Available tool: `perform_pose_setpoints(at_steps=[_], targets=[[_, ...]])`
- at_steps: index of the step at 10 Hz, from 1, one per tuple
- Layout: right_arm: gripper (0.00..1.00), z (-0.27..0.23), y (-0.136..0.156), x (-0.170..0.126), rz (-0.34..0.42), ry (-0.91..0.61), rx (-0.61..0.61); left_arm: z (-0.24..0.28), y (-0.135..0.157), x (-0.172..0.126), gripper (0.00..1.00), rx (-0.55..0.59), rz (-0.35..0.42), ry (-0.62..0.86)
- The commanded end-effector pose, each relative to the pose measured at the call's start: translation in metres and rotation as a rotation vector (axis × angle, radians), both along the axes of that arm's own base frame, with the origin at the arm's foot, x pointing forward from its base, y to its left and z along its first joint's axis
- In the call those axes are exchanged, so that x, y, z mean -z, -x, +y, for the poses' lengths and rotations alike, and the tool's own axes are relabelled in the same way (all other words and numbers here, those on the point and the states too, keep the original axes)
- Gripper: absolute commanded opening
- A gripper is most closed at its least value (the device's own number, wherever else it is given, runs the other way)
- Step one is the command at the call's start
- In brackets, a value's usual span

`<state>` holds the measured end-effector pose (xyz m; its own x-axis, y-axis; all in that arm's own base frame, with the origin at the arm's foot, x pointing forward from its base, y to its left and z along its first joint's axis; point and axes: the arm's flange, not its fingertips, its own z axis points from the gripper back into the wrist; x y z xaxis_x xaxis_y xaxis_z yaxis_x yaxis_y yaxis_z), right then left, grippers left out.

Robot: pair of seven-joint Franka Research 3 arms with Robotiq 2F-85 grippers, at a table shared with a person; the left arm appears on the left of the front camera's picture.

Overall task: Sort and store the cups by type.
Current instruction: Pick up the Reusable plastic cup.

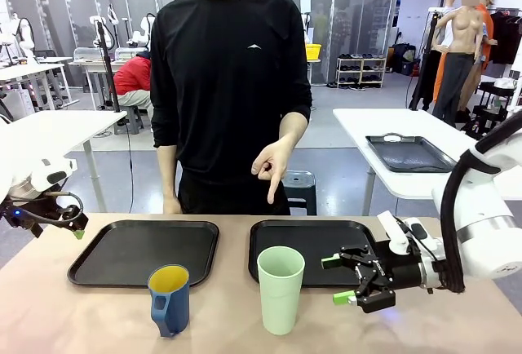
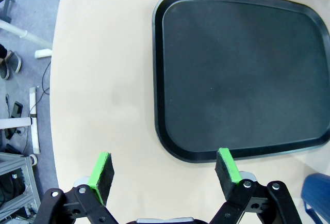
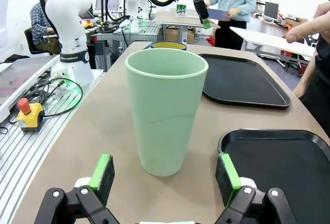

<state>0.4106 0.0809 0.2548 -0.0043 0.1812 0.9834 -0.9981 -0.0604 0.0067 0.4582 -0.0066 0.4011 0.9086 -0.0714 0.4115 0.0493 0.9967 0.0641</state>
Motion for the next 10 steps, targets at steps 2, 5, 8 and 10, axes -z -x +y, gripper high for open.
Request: perform_pose_setpoints(at_steps=[2,5,8,10], targets=[[1.0,0.022,-0.008,0.009,0.003,-0.045,-0.043,0.001,-0.001,0.001,1.0,-0.002,0.002,0.0],[1.0,0.043,-0.015,0.018,0.013,-0.086,-0.061,0.001,-0.001,0.001,1.0,-0.002,0.002,0.0],[1.0,0.061,-0.024,0.026,0.018,-0.109,-0.075,0.001,-0.001,0.001,1.0,-0.002,0.002,0.0],[1.0,0.069,-0.027,0.03,0.019,-0.121,-0.093,0.001,-0.001,0.001,1.0,-0.002,0.002,0.0]])
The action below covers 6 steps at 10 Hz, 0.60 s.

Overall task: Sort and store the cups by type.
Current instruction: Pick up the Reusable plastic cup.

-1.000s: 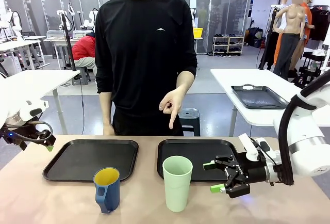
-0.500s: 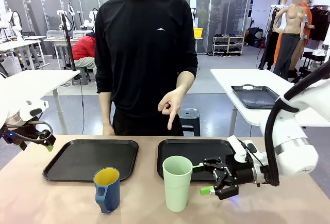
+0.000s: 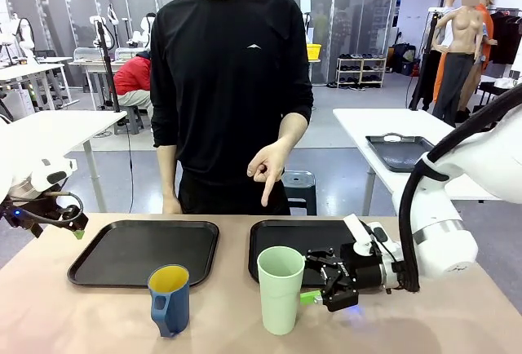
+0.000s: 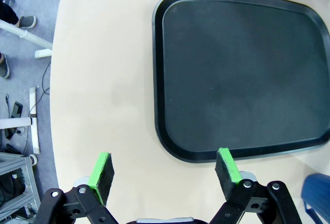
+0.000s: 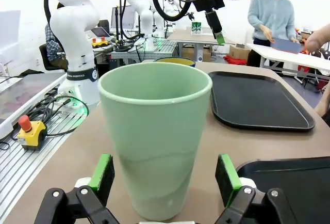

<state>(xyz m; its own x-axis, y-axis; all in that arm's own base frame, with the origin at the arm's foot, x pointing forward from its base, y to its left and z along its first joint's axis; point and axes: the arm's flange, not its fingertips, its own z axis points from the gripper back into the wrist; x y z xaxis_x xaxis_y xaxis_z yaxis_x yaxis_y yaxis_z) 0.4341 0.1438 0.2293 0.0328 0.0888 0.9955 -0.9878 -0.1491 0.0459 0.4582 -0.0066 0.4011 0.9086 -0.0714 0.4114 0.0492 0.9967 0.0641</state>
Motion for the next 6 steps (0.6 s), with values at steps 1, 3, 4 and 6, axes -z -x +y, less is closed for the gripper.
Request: perform_pose_setpoints(at_steps=[1,3,4,6], targets=[[1.0,0.009,-0.004,0.008,-0.026,-0.038,-0.015,0.001,-0.001,0.001,1.0,-0.002,0.002,0.0],[1.0,0.015,-0.004,0.012,-0.017,-0.047,-0.031,0.001,-0.001,0.001,1.0,-0.002,0.002,0.0],[1.0,0.021,-0.004,0.014,-0.012,-0.048,-0.044,0.001,-0.001,0.001,1.0,-0.002,0.002,0.0],[1.0,0.03,-0.002,0.017,-0.008,-0.051,-0.063,0.001,-0.001,0.001,1.0,-0.002,0.002,0.0]])
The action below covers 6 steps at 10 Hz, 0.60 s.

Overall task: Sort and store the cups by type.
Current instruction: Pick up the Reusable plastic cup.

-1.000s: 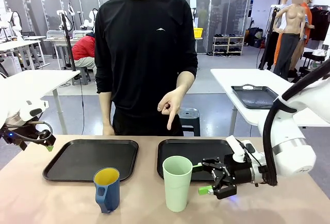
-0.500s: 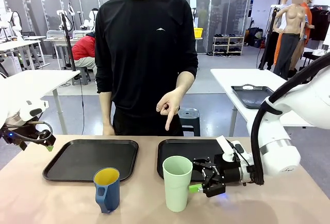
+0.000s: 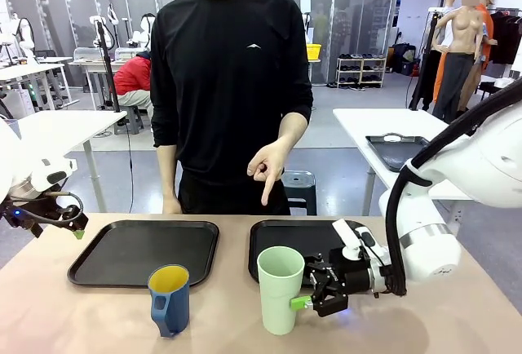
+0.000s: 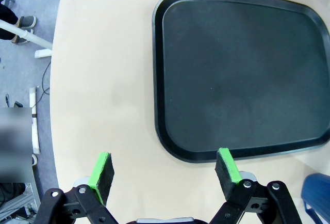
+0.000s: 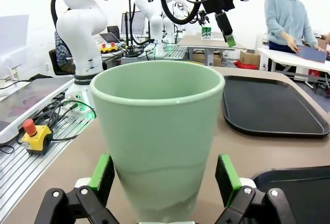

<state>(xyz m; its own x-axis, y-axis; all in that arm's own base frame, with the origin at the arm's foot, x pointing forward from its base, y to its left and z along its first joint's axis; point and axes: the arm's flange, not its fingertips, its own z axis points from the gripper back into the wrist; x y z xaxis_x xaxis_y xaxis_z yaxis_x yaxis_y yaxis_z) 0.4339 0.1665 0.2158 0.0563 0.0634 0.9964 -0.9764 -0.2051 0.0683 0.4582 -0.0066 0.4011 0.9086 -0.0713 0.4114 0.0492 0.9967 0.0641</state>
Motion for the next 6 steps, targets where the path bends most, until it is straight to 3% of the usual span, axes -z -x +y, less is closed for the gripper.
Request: perform_pose_setpoints(at_steps=[1,6], targets=[[1.0,0.012,-0.002,0.006,-0.032,-0.025,-0.013,0.001,-0.001,0.001,1.0,-0.002,0.002,0.0],[1.0,0.024,-0.002,0.013,-0.035,-0.023,-0.012,0.001,-0.001,0.001,1.0,-0.002,0.002,0.0]])
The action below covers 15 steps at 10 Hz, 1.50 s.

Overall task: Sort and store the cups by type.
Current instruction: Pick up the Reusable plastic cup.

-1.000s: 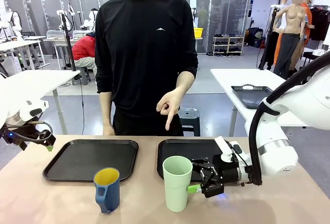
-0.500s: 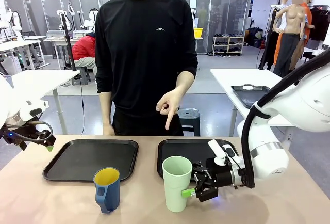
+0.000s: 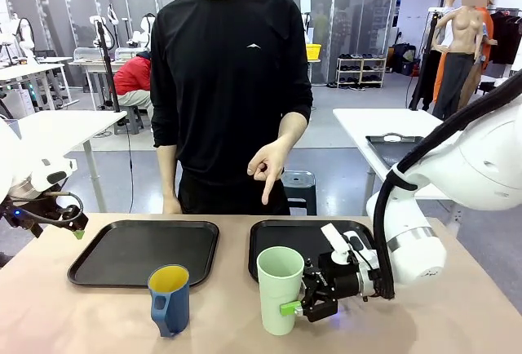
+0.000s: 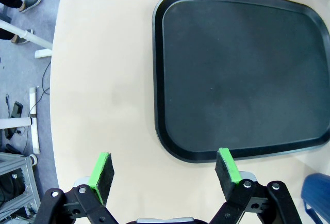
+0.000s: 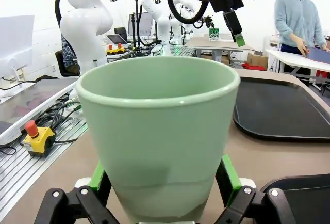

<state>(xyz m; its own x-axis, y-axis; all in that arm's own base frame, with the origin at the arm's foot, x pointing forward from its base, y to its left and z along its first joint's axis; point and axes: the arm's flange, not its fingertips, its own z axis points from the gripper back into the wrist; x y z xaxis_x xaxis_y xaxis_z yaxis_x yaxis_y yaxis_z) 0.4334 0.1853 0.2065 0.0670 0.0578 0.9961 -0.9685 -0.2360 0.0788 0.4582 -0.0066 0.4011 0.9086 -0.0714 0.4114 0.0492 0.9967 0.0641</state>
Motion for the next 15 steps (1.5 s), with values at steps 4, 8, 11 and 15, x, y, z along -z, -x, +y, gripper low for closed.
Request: perform_pose_setpoints(at_steps=[4,8,11,15], targets=[[0.73,0.006,0.0,0.002,-0.081,-0.005,-0.009,0.001,-0.001,0.001,1.0,-0.002,0.002,0.0],[0.39,0.008,0.003,-0.006,-0.073,-0.006,-0.014,0.001,-0.001,0.001,1.0,-0.002,0.002,0.0],[0.39,-0.002,0.001,-0.043,-0.104,0.003,0.008,0.001,-0.001,0.001,1.0,-0.002,0.002,0.0],[0.39,-0.022,-0.004,-0.088,-0.138,-0.017,0.01,0.001,-0.001,0.001,1.0,-0.002,0.002,0.0]])
